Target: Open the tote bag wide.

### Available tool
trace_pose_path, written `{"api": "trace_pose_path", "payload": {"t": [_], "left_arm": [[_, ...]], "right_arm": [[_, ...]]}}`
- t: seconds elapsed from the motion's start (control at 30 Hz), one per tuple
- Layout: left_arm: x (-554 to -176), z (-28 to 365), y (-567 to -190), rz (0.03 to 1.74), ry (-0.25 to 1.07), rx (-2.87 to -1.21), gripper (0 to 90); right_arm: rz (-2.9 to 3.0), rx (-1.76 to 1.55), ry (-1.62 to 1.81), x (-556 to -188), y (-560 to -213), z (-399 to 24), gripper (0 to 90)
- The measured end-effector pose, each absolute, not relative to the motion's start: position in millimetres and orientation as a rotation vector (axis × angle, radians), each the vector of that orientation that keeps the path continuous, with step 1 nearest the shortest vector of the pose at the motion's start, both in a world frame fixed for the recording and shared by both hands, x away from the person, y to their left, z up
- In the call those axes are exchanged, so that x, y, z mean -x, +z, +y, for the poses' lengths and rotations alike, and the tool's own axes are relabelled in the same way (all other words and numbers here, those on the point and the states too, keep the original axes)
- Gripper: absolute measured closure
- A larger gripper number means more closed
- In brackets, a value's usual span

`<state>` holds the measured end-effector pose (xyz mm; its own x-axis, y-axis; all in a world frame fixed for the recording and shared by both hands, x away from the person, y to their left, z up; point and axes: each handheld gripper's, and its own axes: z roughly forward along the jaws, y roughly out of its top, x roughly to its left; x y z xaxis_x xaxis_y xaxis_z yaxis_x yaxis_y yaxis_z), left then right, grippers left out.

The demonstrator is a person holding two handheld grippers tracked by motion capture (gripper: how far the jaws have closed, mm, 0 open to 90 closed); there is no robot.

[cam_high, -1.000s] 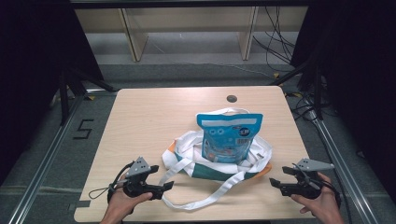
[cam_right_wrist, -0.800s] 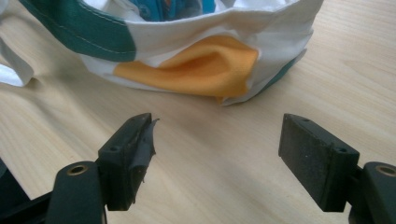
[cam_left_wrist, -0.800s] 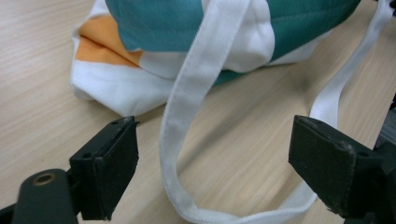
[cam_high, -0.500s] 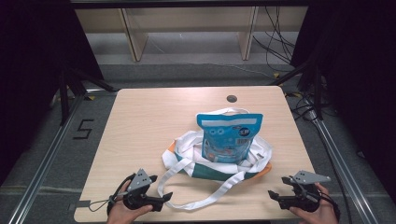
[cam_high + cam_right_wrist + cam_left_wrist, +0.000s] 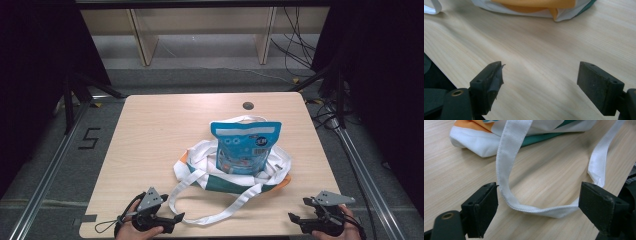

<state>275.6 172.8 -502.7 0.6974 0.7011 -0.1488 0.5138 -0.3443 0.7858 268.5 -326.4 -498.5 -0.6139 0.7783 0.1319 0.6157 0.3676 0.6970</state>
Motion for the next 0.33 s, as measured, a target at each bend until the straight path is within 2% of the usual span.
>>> {"api": "trace_pose_path", "payload": {"t": [0.2,0.33], "left_arm": [[-277.8,175.0,-502.4,0.9,0.288,-2.052,15.2],[-277.6,175.4,-503.1,0.929,0.244,-2.015,15.0]], "right_arm": [[2.396,-1.262,1.056,-268.8,-498.4,-327.5,21.0],[2.397,-1.253,1.046,-269.3,-497.7,-328.5,21.0]]}}
